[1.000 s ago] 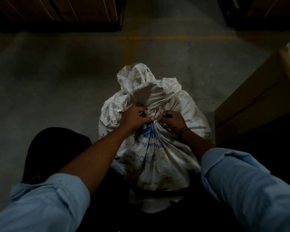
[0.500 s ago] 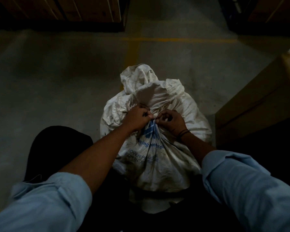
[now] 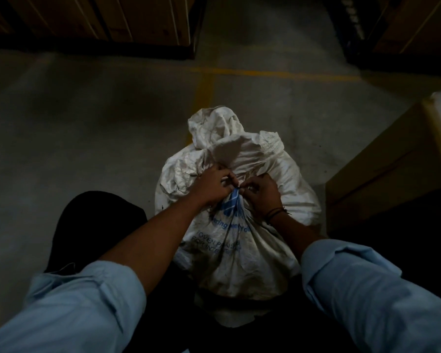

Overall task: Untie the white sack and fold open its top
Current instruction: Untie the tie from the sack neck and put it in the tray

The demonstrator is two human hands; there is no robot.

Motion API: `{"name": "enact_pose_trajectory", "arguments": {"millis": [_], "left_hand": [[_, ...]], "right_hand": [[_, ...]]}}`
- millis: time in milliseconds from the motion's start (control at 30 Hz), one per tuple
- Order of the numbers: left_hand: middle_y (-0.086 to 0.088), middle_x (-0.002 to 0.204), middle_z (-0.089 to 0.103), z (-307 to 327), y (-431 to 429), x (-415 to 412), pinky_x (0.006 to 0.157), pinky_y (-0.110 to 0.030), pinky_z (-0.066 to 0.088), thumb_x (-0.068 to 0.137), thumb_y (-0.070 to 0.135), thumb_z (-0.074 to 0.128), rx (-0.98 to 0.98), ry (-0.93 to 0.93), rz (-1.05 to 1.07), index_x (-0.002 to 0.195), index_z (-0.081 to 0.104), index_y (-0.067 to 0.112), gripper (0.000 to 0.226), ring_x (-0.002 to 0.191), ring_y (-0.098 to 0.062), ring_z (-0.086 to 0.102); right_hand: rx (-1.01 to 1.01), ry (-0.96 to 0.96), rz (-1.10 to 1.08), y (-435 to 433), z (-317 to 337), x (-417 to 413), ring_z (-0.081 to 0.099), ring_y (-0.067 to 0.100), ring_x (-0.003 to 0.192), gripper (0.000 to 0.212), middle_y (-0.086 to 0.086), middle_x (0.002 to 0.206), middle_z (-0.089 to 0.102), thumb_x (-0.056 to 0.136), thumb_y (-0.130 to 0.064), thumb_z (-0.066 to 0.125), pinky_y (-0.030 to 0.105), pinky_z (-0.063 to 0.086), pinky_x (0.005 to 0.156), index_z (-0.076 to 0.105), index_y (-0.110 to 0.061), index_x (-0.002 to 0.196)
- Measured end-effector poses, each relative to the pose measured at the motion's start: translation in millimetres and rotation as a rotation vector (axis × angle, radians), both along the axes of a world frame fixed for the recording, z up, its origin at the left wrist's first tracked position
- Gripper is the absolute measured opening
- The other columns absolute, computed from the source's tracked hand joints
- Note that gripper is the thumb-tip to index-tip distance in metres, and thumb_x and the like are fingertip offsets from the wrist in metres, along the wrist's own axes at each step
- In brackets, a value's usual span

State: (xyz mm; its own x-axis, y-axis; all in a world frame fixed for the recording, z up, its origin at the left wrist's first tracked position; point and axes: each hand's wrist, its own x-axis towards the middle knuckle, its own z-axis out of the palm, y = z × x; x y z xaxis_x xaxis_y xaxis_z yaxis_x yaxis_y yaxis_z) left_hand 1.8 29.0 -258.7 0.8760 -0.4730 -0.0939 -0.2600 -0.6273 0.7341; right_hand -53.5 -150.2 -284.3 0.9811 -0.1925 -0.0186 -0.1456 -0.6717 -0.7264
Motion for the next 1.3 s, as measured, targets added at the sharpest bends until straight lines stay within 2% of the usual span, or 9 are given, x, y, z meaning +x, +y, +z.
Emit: {"name": "enact_pose_trajectory", "arguments": {"millis": [233, 333, 433, 633, 733, 900, 1000, 1100, 1300], "left_hand": [[0.003, 0.108, 0.06, 3, -3, -2, 0.089, -0.036, 0.055, 0.075, 0.051, 0.074, -0.025, -0.015, 0.041, 0.087, 0.073, 0.044, 0.014, 0.099, -0.013, 0.064], [0.011, 0.095, 0.072, 7, -4, 0, 0.086, -0.038, 0.058, 0.072, 0.049, 0.079, -0.071, 0.018, 0.083, 0.082, 0.078, 0.037, 0.016, 0.09, -0.005, 0.068], [0.012, 0.083, 0.075, 20, -9, 1, 0.081, -0.034, 0.059, 0.073, 0.04, 0.085, -0.116, 0.054, 0.165, 0.08, 0.08, 0.028, 0.015, 0.081, -0.003, 0.069], [0.004, 0.084, 0.077, 50, -22, 4, 0.072, -0.023, 0.057, 0.077, 0.028, 0.085, -0.349, 0.078, 0.208, 0.088, 0.081, 0.013, 0.019, 0.078, -0.004, 0.072], [0.0, 0.081, 0.075, 68, -31, 3, 0.065, -0.012, 0.049, 0.079, 0.016, 0.083, -0.474, 0.151, 0.201, 0.092, 0.079, 0.002, 0.02, 0.071, 0.003, 0.069], [-0.005, 0.076, 0.074, 79, -32, 12, 0.064, -0.028, 0.052, 0.081, 0.028, 0.082, -0.572, 0.243, 0.302, 0.09, 0.079, 0.01, 0.02, 0.071, -0.01, 0.068], [-0.003, 0.075, 0.072, 83, -29, 17, 0.064, -0.03, 0.052, 0.084, 0.028, 0.079, -0.643, 0.284, 0.378, 0.091, 0.077, 0.014, 0.015, 0.072, -0.013, 0.067], [-0.002, 0.08, 0.074, 92, -27, 22, 0.068, -0.03, 0.055, 0.085, 0.031, 0.077, -0.71, 0.303, 0.513, 0.091, 0.076, 0.02, 0.013, 0.074, -0.012, 0.069], [-0.002, 0.085, 0.073, 105, -19, 42, 0.063, -0.024, 0.054, 0.086, 0.026, 0.077, -0.879, 0.372, 0.7, 0.089, 0.074, 0.02, 0.007, 0.082, -0.014, 0.069]], "right_hand": [[-0.006, -0.062, -0.102, 9, 18, -4, 0.057, 0.032, 0.096, 0.03, 0.015, 0.095, 0.061, 0.083, -0.041, 0.055, 0.05, 0.046, 0.084, 0.068, -0.015, 0.086], [0.043, -0.126, -0.178, 7, 19, -11, 0.059, 0.029, 0.094, 0.026, 0.011, 0.094, 0.063, 0.086, -0.041, 0.057, 0.052, 0.047, 0.085, 0.07, -0.018, 0.088], [-0.065, -0.144, -0.229, 6, 25, -11, 0.056, 0.026, 0.098, 0.017, 0.004, 0.096, 0.064, 0.088, -0.037, 0.06, 0.047, 0.043, 0.087, 0.069, -0.023, 0.089], [0.269, -0.286, -0.049, 16, 39, -14, 0.062, 0.014, 0.082, 0.014, 0.003, 0.09, 0.068, 0.085, -0.017, 0.067, 0.015, 0.045, 0.073, 0.069, -0.011, 0.097], [0.326, -0.214, -0.002, 23, 40, -15, 0.063, 0.01, 0.077, 0.008, 0.0, 0.083, 0.07, 0.084, -0.021, 0.073, 0.02, 0.047, 0.069, 0.07, -0.019, 0.092], [0.47, -0.181, -0.034, 25, 50, -17, 0.063, 0.022, 0.079, 0.016, 0.007, 0.082, 0.068, 0.084, -0.028, 0.066, 0.035, 0.048, 0.072, 0.067, -0.013, 0.084], [0.607, -0.16, -0.015, 22, 69, -16, 0.059, 0.011, 0.069, 0.017, 0.008, 0.076, 0.064, 0.087, -0.018, 0.061, 0.026, 0.046, 0.066, 0.064, -0.002, 0.081], [0.621, -0.142, 0.0, 16, 83, -16, 0.057, 0.001, 0.057, 0.016, 0.005, 0.066, 0.063, 0.091, -0.004, 0.06, 0.016, 0.044, 0.06, 0.064, -0.006, 0.076], [0.596, -0.105, 0.0, -9, 110, -20, 0.06, 0.0, 0.052, 0.012, -0.007, 0.054, 0.065, 0.086, -0.002, 0.067, 0.011, 0.043, 0.052, 0.068, -0.006, 0.074]]}}
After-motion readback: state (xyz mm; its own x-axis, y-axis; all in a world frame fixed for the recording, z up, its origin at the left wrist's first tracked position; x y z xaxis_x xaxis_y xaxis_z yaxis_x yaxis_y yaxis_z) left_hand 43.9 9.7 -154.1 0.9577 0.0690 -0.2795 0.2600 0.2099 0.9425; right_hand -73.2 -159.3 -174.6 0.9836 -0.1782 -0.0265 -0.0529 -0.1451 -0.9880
